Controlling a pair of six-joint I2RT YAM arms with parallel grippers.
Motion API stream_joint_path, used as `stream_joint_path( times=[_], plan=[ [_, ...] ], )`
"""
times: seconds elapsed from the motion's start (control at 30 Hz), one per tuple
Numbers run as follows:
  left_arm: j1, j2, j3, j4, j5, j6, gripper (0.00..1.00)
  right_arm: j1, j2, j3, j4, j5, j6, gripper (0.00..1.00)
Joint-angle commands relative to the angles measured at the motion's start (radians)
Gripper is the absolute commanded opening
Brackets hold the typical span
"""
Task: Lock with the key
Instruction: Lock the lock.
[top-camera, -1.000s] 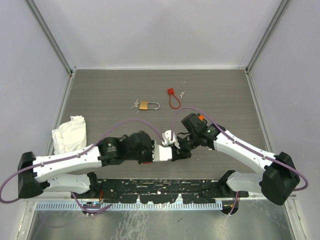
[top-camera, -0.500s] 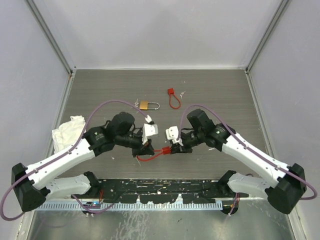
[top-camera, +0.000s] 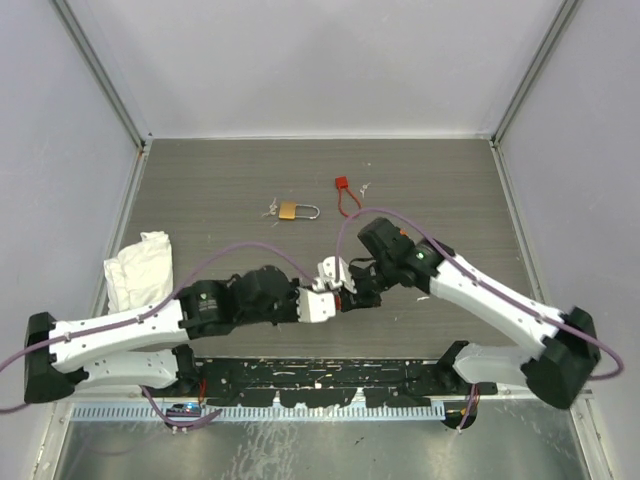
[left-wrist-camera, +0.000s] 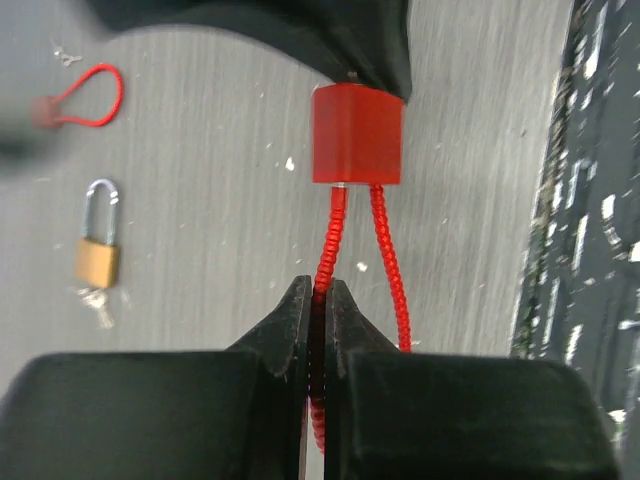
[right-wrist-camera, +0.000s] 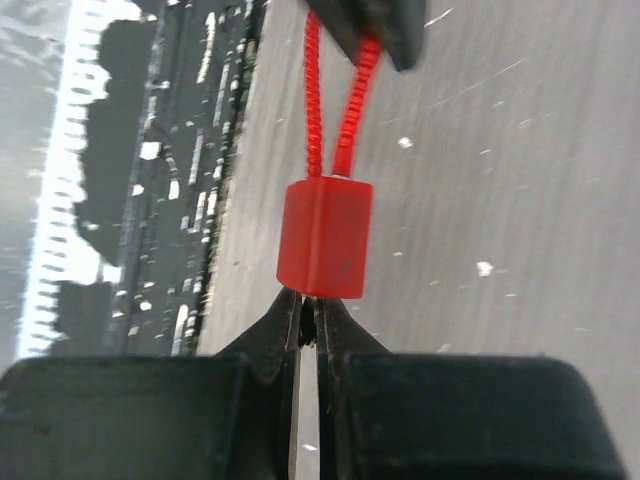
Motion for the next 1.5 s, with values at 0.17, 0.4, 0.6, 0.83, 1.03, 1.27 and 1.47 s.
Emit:
stream_joint_path(
  times=[0.17, 0.4, 0.6, 0.83, 1.03, 1.27, 1.47],
  plan=[
    [0.523, -0.064, 0.002, 0.112, 0.996, -0.424, 0.00, 0.077, -0.138, -0.029, 0.072, 0.089, 0.005, 0.01],
    [0.456, 0.033, 0.128, -0.070, 0.830, -0.302, 0.00, -0.029, 0.003, 0.094, -0.023, -0.189, 0.120, 0.01],
    [0.002, -0.125, -0.053, 0.140, 0.063, 0.132, 0.00, -0.186, 0.255, 0.242, -0.407, -0.488, -0.103, 0.01],
    [-0.151, 0.018, -0.037, 0.205, -0.206, 0.291, 0.00, -0.197, 0.395, 0.319, -0.625, -0.534, -0.288, 0.01],
    [0.157, -0.046, -0.021, 0.124, 0.271, -0.044, 0.00, -0.187, 0.135, 0.230, -0.305, -0.288, -0.164, 0.01],
    [0.567, 0.075, -0.026, 0.220, 1.181, -0.501, 0.00, -0.145, -0.095, 0.063, -0.040, -0.064, -0.183, 0.01],
    [0.568, 0.175, 0.056, 0.104, 1.137, -0.457, 0.00, -0.144, -0.085, 0.079, -0.058, -0.078, -0.146, 0.01]
  ],
)
